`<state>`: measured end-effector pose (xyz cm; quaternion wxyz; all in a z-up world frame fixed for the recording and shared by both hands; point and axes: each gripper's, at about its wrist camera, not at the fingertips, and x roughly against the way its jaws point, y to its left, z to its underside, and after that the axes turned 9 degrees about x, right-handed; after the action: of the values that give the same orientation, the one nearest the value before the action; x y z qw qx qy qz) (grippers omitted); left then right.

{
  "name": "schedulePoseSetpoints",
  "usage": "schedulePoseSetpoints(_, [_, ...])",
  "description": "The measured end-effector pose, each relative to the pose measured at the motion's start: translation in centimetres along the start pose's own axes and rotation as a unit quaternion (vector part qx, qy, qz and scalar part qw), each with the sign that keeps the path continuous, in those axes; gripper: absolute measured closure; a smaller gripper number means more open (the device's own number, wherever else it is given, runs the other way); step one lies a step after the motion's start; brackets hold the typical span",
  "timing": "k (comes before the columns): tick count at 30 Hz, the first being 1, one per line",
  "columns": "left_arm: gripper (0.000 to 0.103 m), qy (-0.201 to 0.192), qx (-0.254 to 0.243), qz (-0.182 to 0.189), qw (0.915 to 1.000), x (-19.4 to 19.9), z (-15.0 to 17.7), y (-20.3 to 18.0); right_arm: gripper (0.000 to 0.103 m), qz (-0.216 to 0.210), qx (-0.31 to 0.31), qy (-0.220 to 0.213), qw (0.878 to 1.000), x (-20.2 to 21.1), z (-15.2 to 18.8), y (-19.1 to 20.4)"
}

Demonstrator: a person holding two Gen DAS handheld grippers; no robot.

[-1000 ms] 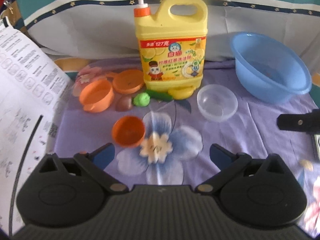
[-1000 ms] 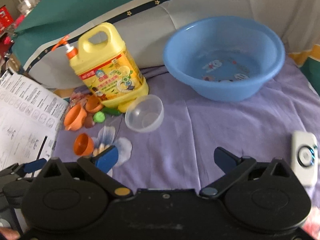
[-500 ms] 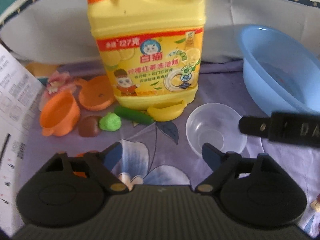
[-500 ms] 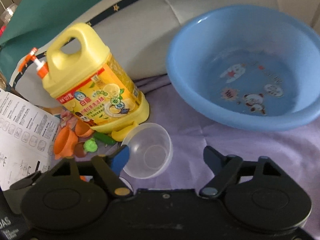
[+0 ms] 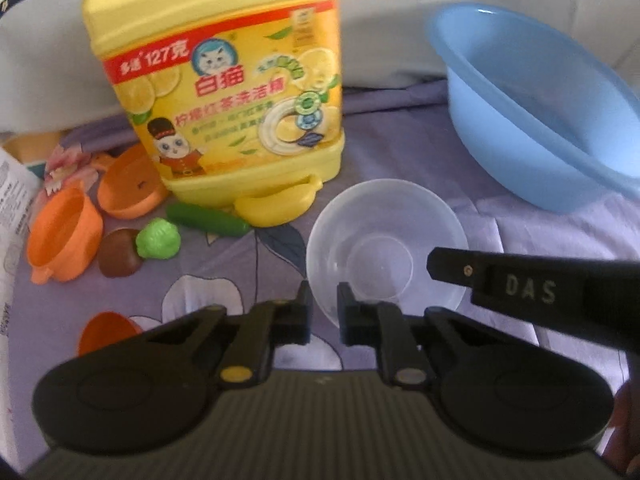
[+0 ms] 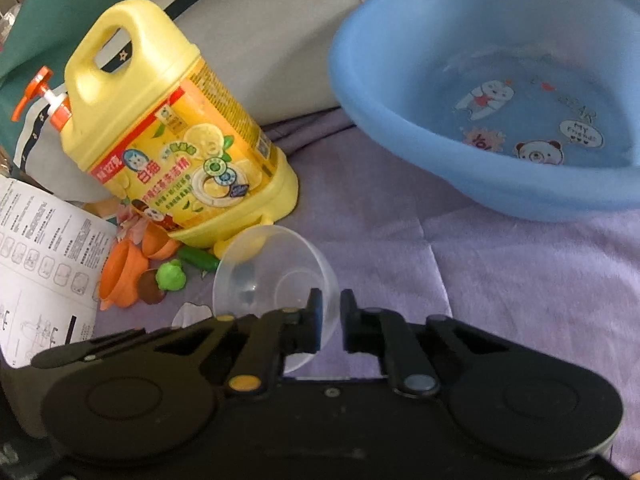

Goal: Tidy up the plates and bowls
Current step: 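Close the left tool on the clear bowl rim while the right tool grips it too, then carry the clear bowl with both tools over the blue bowl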

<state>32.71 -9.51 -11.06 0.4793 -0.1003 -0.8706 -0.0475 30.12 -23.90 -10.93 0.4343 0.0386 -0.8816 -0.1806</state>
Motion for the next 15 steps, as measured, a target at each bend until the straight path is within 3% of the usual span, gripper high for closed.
schedulePoseSetpoints(15, [0.091,-0.002,0.009,0.019,0.9998,7.8,3.6,1.1,0.093,-0.015,0.011,0.005,1.000,6.2,3.7,2.3])
